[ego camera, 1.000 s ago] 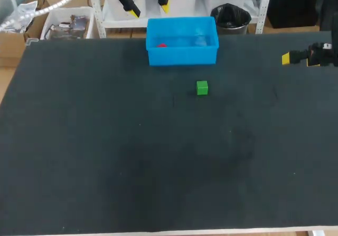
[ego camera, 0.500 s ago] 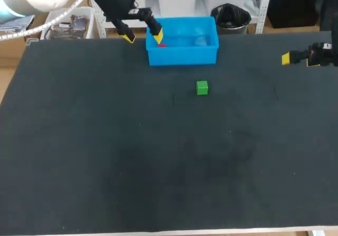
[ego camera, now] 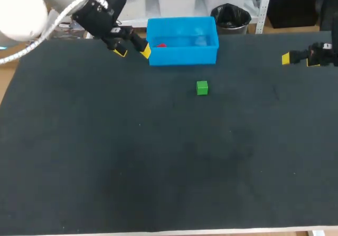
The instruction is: Use the left arm to pick the red cube and place it into the blue plastic box first, then use the right arm to grasp the green cube and put it into the same blue plastic box after the first action is fully finished.
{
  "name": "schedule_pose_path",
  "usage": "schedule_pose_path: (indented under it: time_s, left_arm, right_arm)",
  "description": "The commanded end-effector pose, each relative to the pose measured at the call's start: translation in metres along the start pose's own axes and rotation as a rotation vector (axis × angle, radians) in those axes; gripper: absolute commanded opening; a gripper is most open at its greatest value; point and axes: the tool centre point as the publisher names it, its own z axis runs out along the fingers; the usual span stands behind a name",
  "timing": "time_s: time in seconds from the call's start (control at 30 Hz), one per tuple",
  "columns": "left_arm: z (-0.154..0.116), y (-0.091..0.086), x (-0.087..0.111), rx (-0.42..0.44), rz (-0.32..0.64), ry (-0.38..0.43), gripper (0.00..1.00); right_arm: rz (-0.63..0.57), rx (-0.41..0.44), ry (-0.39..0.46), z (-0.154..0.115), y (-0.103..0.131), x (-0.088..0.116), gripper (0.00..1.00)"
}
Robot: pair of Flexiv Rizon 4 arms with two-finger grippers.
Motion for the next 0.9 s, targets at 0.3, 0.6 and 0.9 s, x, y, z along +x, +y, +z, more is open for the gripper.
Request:
schedule_pose_path:
  time_s: [0.3,0.6,0.9]
  left_arm:
    - [-0.0051,0.0026,0.0172,-0.02,-0.003,-0.207,1.0]
    - [-0.0051,0.0026,0.0172,-0.02,-0.003,-0.207,1.0]
    - [-0.0051,0.0026,0.0172,-0.02,-0.003,-0.207,1.0]
  right_arm:
    - [0.0,0.0,0.0,0.0,0.0001,0.0,1.0]
    - [0.0,0.0,0.0,0.0,0.0001,0.0,1.0]
    - [0.0,0.0,0.0,0.0,0.0001,0.0,1.0]
